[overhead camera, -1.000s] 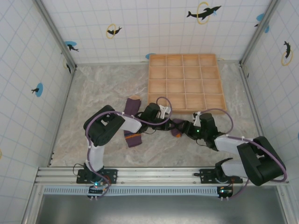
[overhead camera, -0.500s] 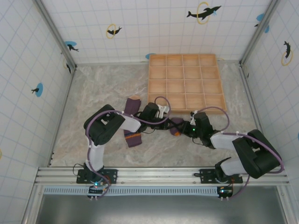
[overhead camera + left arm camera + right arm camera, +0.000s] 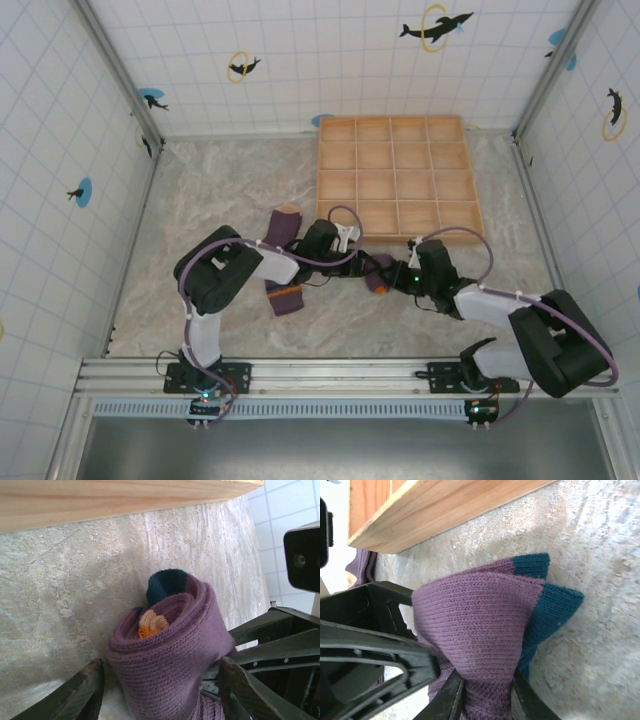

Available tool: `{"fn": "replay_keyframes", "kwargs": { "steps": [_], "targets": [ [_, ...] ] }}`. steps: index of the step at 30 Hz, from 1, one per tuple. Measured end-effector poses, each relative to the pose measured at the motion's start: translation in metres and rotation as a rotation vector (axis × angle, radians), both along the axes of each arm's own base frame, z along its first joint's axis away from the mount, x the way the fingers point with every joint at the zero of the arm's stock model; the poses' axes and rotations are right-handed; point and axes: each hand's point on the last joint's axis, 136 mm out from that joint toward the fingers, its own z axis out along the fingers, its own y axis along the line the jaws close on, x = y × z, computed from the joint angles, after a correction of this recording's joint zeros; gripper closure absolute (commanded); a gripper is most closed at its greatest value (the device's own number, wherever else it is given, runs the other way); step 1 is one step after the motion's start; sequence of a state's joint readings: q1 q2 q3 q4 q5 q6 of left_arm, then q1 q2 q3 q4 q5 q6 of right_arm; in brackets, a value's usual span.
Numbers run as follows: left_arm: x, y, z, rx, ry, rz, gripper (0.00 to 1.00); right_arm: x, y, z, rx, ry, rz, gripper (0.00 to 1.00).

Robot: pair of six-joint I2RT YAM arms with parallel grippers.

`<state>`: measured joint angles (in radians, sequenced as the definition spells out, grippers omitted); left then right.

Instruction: Roll the socks

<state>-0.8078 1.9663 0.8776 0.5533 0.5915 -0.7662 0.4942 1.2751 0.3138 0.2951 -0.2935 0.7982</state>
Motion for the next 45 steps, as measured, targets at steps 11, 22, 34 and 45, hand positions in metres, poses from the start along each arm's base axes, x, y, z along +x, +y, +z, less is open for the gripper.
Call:
{"fn": "replay_keyframes", "kwargs": {
  "steps": [11,22,34,45],
  "targets": [
    [0.021,0.018,0.063,-0.013,-0.057,0.082,0.20,0.020,-0.019,0.035,-0.050,-0.026,-0.013,1.00],
    [0.059,0.076,0.117,0.082,-0.131,0.290,0.03,0.079,-0.009,0.093,-0.044,-0.117,0.002,1.00],
    [0.062,0.088,0.115,0.116,-0.080,0.317,0.06,0.110,0.000,0.108,-0.073,-0.121,0.039,1.00],
    [0.059,0.099,0.101,0.186,-0.053,0.337,0.06,0.149,-0.016,0.097,-0.300,-0.114,0.052,1.00]
  ]
}}
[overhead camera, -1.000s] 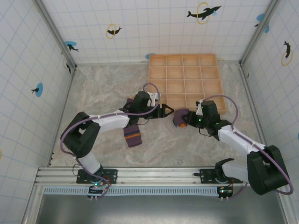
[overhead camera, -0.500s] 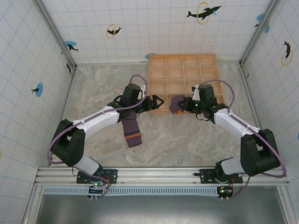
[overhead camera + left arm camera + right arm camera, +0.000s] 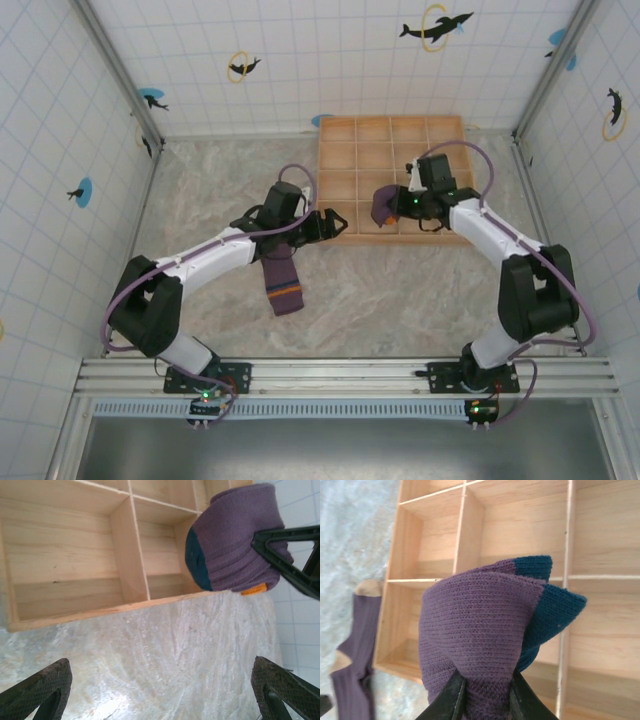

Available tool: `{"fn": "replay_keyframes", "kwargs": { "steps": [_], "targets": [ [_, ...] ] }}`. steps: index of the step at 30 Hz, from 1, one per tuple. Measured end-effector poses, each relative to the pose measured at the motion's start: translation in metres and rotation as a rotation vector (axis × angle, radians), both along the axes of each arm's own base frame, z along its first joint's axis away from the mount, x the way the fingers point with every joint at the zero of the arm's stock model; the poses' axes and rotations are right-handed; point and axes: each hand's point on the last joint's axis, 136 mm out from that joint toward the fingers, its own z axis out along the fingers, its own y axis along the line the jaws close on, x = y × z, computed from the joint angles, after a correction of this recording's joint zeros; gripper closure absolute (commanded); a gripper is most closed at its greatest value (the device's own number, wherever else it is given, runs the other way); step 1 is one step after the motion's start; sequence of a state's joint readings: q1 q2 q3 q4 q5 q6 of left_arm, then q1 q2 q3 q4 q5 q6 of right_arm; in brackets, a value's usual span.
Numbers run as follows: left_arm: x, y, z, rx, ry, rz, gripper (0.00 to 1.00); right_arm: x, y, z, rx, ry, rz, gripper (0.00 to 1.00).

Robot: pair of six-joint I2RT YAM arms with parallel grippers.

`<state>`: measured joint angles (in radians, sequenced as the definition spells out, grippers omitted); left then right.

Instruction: Roll the socks

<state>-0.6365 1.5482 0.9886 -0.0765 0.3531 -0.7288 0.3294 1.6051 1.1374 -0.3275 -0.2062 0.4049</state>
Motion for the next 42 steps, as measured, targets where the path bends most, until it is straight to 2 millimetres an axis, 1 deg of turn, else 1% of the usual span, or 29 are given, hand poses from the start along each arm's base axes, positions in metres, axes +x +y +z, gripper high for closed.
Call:
{"fn": "replay_keyframes", "kwargs": {
  "steps": [3,5,9,11,15,19,22,24,28,34,38,41,42],
  "targets": [
    [0.001,0.006,-0.005,0.029,0.007,0.017,0.06,0.003,-0.002,-0.007,-0.068,0.011,0.010,1.00],
    [0.002,0.011,-0.007,0.043,0.012,0.031,0.06,0.003,0.000,-0.010,-0.082,0.015,0.021,1.00],
    [0.009,0.023,-0.006,0.053,0.014,0.072,0.06,-0.002,0.010,-0.012,-0.097,0.027,0.045,1.00],
    [0.014,0.031,-0.007,0.058,0.024,0.097,0.06,0.001,0.021,-0.010,-0.100,0.021,0.062,1.00],
    [0.016,0.045,-0.012,0.079,0.054,0.133,0.06,0.009,0.052,-0.003,-0.102,-0.005,0.100,1.00],
    [0.015,0.053,-0.006,0.079,0.056,0.147,0.06,0.018,0.080,0.001,-0.121,-0.021,0.126,1.00],
    [0.010,0.058,-0.004,0.078,0.054,0.152,0.06,0.025,0.095,-0.001,-0.148,-0.019,0.134,1.00],
    [0.007,0.061,-0.005,0.082,0.059,0.155,0.06,0.030,0.100,-0.002,-0.162,-0.022,0.130,1.00],
    [0.003,0.067,-0.012,0.093,0.077,0.161,0.06,0.032,0.101,-0.007,-0.212,-0.011,0.114,1.00],
    [0.000,0.071,-0.017,0.103,0.090,0.165,0.06,0.031,0.098,-0.002,-0.303,-0.032,0.088,1.00],
    [-0.001,0.073,-0.019,0.109,0.096,0.167,0.06,0.029,0.102,-0.001,-0.371,-0.059,0.086,1.00],
    [-0.002,0.074,-0.020,0.115,0.100,0.168,0.06,0.026,0.107,-0.009,-0.430,-0.064,0.094,1.00],
    [-0.002,0.074,-0.020,0.118,0.099,0.166,0.06,0.024,0.109,-0.014,-0.451,-0.062,0.098,1.00]
  ]
}}
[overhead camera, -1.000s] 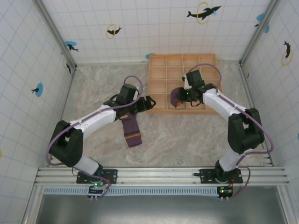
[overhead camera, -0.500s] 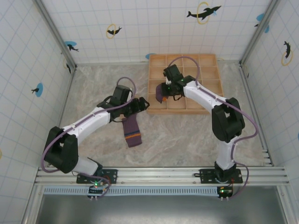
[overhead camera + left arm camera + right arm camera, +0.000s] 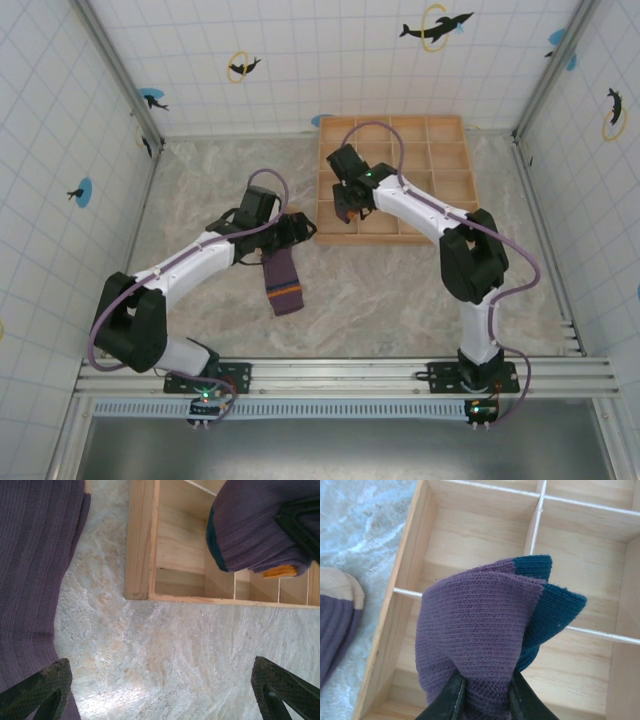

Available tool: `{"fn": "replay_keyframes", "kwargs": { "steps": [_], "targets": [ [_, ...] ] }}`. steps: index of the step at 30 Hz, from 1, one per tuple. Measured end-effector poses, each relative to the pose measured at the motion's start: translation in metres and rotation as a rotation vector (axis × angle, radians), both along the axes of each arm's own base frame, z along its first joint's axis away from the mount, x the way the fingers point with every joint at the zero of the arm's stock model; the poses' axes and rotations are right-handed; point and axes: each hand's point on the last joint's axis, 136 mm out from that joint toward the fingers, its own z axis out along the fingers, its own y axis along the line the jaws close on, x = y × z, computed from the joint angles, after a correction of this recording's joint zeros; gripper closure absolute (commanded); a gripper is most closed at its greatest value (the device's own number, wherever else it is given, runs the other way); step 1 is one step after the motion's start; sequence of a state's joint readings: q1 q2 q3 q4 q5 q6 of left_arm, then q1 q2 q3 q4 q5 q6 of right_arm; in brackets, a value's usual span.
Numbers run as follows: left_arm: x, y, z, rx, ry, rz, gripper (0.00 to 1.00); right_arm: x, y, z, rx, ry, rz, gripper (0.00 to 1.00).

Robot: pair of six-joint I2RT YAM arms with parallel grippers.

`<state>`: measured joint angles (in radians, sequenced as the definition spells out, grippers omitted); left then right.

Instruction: Roll the socks

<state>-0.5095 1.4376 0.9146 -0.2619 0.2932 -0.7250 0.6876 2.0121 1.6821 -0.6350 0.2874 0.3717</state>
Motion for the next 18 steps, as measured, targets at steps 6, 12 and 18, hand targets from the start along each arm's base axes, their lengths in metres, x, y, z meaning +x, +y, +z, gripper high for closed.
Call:
{"fn": "replay_keyframes", "kwargs": {
  "steps": [6,12,18],
  "targets": [
    [-0.001,0.007,-0.001,0.027,0.000,0.009,0.06,-0.004,0.012,-0.034,-0.107,0.029,0.013,1.00],
    [-0.001,0.011,0.005,0.027,-0.011,0.019,0.05,-0.013,0.021,-0.053,-0.125,0.062,0.019,1.00],
    [-0.002,0.012,0.004,0.030,-0.007,0.019,0.05,-0.019,0.032,-0.060,-0.066,0.099,0.013,1.00]
  ]
}}
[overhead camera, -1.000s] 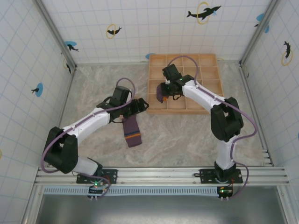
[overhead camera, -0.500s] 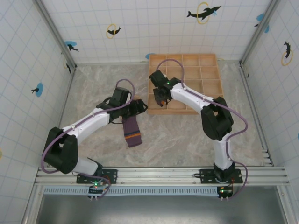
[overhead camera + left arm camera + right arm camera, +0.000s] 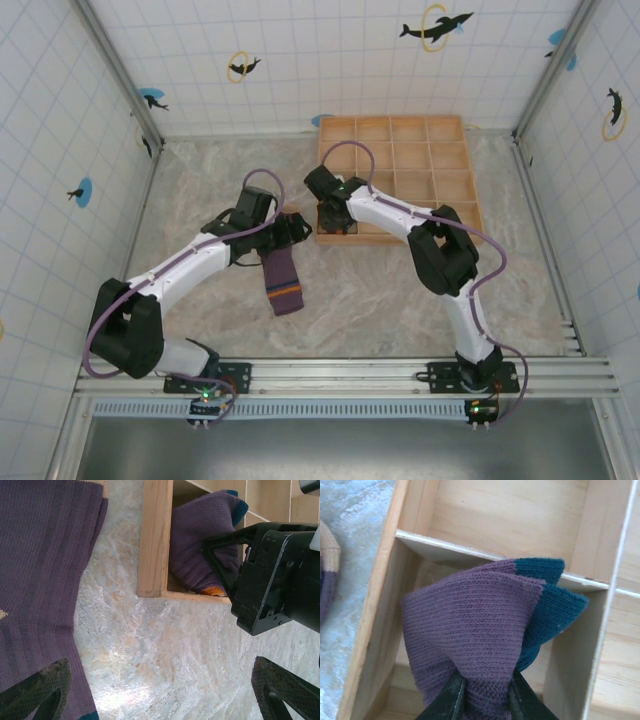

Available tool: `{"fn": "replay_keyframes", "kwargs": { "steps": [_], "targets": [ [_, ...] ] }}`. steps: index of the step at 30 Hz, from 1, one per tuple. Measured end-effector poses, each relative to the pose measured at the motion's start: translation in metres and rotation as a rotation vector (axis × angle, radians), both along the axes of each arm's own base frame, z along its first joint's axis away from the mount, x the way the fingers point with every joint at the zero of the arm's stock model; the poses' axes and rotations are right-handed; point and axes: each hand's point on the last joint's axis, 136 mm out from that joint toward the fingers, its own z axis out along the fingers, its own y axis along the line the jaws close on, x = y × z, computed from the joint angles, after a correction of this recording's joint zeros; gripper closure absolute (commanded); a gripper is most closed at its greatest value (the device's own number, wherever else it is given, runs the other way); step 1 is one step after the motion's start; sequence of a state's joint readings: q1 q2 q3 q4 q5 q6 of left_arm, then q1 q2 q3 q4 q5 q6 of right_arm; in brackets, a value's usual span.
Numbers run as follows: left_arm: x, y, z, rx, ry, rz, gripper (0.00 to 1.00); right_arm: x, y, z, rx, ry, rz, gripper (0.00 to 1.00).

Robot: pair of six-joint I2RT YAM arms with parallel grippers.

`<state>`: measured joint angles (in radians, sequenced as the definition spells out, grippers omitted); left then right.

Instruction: Roll the socks

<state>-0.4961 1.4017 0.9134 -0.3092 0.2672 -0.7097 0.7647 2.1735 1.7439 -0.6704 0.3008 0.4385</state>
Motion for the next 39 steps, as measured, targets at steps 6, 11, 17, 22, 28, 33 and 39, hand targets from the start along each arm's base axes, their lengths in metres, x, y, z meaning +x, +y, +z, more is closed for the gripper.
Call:
{"fn": "replay_keyframes", "kwargs": {
  "steps": [6,11,17,22,28,33,39],
  "targets": [
    [-0.001,0.001,-0.002,0.006,0.004,0.000,0.06,-0.001,0.018,-0.002,0.130,0.034,-0.018,1.00],
    [-0.003,0.003,-0.007,0.012,0.014,0.002,0.05,-0.003,0.017,-0.009,0.259,0.066,-0.065,1.00],
    [-0.004,0.004,-0.009,0.013,0.018,0.002,0.06,-0.004,0.010,-0.013,0.502,0.096,-0.127,1.00],
    [-0.004,0.004,-0.009,0.014,0.018,0.002,0.06,-0.005,0.009,-0.014,0.647,0.105,-0.149,1.00],
    [-0.004,0.004,-0.009,0.012,0.017,0.001,0.06,-0.009,0.017,-0.013,0.715,0.130,-0.137,1.00],
    [-0.004,0.003,-0.009,0.010,0.017,0.000,0.06,-0.017,0.029,-0.014,0.729,0.158,-0.102,0.94],
    [-0.005,0.003,-0.010,0.009,0.021,-0.002,0.07,-0.018,0.031,-0.015,0.727,0.156,-0.090,0.65]
  ]
}}
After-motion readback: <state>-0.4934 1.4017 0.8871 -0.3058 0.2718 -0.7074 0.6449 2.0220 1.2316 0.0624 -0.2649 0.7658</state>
